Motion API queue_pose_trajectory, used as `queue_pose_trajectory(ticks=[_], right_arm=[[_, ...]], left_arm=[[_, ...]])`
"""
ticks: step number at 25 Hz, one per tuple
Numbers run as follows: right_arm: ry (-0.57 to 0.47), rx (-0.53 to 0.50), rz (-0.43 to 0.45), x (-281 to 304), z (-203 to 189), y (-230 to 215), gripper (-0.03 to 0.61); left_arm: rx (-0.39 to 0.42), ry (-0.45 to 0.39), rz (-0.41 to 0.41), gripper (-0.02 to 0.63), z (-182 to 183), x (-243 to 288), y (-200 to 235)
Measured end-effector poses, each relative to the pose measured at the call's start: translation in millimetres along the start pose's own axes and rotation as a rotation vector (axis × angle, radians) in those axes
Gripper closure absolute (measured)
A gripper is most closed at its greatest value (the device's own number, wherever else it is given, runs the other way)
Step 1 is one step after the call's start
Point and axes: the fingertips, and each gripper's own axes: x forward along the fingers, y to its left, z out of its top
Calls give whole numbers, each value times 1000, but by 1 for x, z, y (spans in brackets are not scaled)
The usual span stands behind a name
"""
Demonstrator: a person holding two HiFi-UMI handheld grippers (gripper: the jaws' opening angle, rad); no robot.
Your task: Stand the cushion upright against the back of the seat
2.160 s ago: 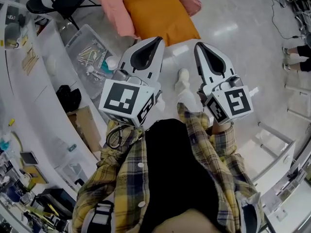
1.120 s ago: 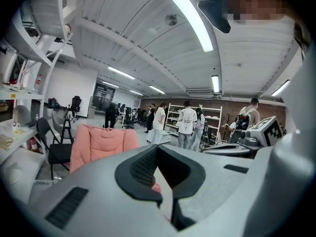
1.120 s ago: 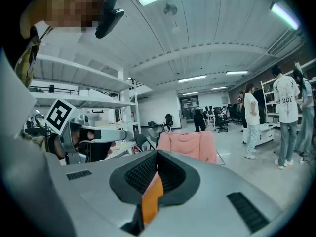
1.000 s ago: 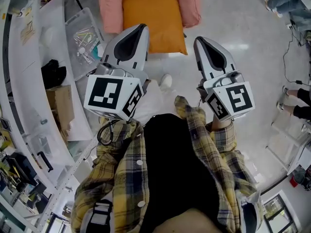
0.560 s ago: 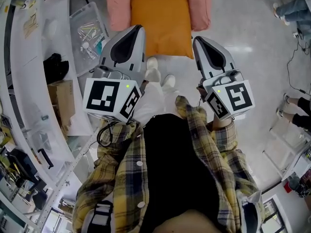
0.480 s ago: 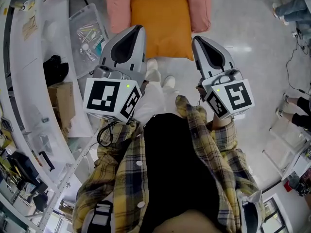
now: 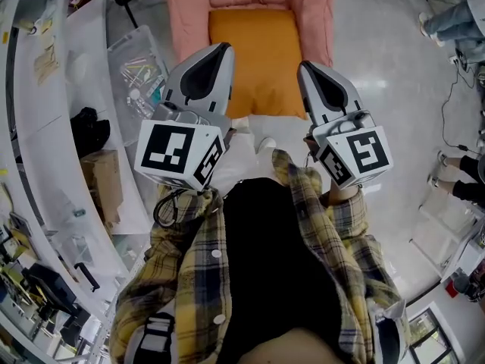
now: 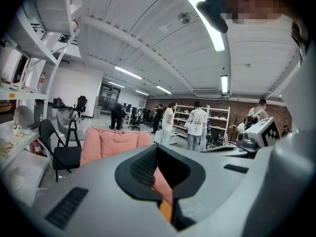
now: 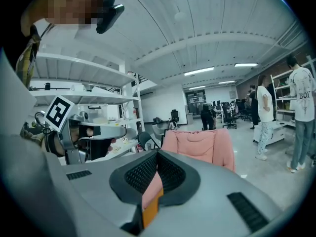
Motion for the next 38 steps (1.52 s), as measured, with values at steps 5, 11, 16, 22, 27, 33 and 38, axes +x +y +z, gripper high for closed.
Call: queue_pose_trajectory(ticks=[5,11,16,22,27,33,38], right_arm=[[17,-13,-44,15,2,-9,560],[96,-82,-84,16,-21,-13,560],[152,-108,-95,16,-47,-25,560],[298,-139,-134,10,-112,-55,559],[450,-168,-210,-3,-181,-83,558],[563,-74,-203,-4,-250,-105,555],[693,12,-163,-11,-318,-112,497]], left_arm=[[10,37,-25,611,-5,14,14],[31,106,-14,611,-34,20,16],[36,184,4,611,-67,28,15],[35,296,56,609,-122,38,26],[-19,408,53,604,-180,36,31],[-71,526,52,508,-249,40,39],[-126,623,44,429,-309,44,48]])
